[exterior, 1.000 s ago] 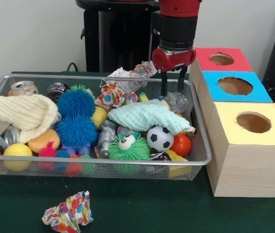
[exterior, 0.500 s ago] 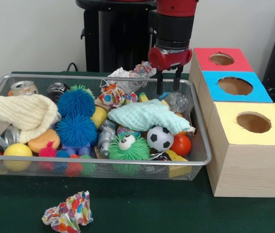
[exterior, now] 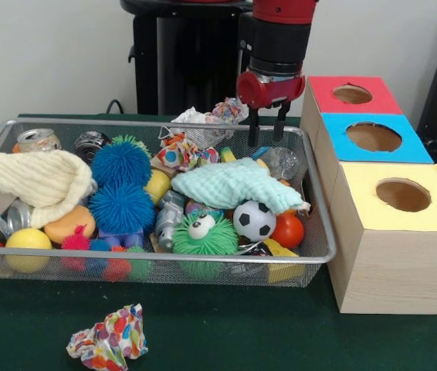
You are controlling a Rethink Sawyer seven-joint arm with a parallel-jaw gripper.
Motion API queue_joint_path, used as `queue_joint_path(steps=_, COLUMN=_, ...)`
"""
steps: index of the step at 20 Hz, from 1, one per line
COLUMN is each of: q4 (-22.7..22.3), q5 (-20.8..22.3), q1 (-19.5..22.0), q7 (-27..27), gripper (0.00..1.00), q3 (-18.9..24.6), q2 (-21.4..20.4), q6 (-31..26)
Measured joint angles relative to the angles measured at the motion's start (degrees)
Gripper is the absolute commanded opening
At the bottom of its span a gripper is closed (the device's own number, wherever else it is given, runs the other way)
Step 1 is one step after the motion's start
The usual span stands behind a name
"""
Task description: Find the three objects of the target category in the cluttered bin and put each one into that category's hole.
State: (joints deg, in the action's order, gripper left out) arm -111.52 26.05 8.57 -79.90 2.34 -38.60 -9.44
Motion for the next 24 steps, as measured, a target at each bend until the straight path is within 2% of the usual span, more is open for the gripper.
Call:
queue_joint_path(steps=10, q4=0.00, q5=0.00, q1=-2.37, q7=0.00, gripper=1.00, q3=-2.17, q2=0.12, q6=0.52)
queue_joint_path(steps=24, q4=0.00, q5=-0.53, q1=-1.99, q7=-0.02, gripper=1.00, q3=-3.07, q2=2.50, q6=4.61)
